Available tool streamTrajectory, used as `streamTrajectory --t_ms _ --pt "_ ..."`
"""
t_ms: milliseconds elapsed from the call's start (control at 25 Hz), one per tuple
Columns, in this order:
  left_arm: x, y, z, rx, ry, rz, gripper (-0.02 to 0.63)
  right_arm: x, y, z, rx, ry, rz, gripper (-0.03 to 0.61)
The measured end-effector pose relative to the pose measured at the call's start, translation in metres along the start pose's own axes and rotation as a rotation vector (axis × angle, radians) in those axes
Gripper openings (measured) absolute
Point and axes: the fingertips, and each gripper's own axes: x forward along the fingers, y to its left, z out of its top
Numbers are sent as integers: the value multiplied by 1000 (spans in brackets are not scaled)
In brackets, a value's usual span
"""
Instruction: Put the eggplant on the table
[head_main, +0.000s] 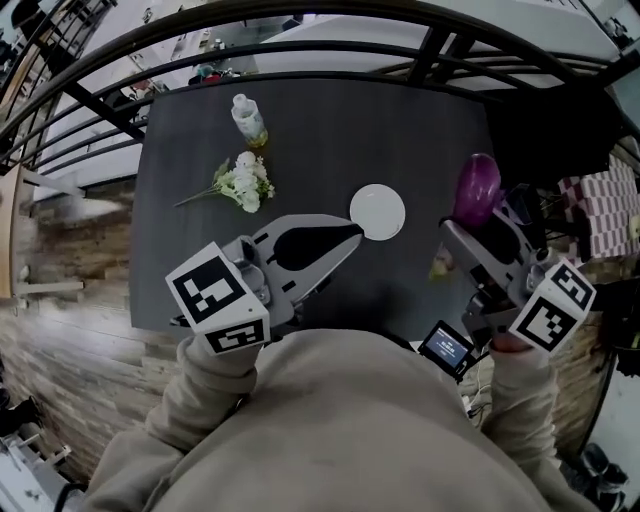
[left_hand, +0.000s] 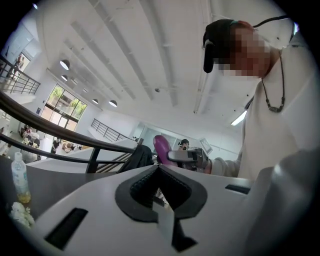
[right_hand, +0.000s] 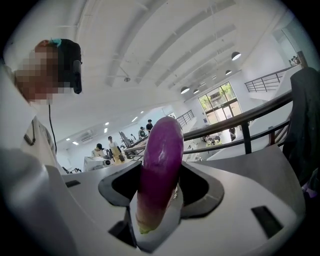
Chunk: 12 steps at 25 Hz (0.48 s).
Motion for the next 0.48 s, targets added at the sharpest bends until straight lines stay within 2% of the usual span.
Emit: streamTrajectory --t_ms 200,480 --pt "1 -8 -4 -8 -17 25 5 6 -2 6 -15 5 30 239" --pt "-9 -12 -13 -43 -70 95 5 3 -13 -5 -7 46 41 239"
